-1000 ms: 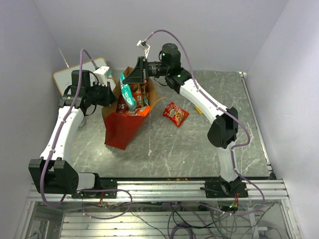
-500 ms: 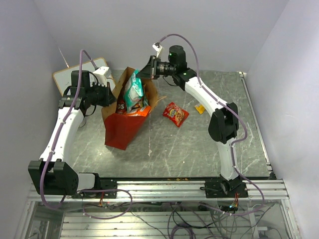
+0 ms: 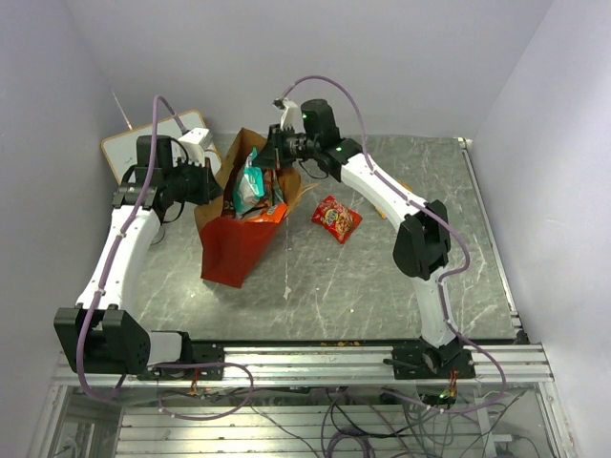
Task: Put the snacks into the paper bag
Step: Place the snack in the paper bag.
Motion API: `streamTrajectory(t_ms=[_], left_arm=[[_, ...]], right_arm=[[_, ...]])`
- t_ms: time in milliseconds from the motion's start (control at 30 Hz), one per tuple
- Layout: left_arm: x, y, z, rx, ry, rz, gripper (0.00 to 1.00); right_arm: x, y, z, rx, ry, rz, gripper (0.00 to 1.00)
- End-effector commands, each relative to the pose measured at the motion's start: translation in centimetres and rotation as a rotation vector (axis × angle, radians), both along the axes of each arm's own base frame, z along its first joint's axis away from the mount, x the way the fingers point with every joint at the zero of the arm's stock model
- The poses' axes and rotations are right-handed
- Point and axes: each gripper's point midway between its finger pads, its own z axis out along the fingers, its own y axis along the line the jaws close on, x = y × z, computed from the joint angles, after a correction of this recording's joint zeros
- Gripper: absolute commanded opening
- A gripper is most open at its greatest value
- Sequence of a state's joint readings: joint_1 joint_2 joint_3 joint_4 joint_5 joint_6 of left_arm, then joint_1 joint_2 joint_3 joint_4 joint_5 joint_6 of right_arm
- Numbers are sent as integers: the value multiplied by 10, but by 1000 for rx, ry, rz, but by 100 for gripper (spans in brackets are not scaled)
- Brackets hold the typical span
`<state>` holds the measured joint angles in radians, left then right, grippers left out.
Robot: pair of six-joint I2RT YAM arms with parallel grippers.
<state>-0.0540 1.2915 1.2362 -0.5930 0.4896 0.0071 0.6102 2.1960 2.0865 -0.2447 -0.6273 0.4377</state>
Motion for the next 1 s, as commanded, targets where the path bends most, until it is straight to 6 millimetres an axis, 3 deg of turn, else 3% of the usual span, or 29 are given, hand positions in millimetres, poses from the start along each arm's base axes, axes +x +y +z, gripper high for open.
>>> streamTrajectory(t_ms=[0,200,567,767,967], left_arm=[[2,-10,22,-36,-85,-41,7],[1,-11,23,-37,-86,-44,7],[0,-11,24,-39,-94,-45,7],[0,-11,24,-38,-92,-45,7],[0,-10,24,-36,-94,-42,7]], right_arm=[[-24,3,-5,-92,-55,44,4],[-22,4,-21,-167,-90,37,4],[8,-14,-32,-317,-207,-74,6],[10,-15,-8,-309,-276,-81,19],[3,-14,35,-236,-336,-67,33]])
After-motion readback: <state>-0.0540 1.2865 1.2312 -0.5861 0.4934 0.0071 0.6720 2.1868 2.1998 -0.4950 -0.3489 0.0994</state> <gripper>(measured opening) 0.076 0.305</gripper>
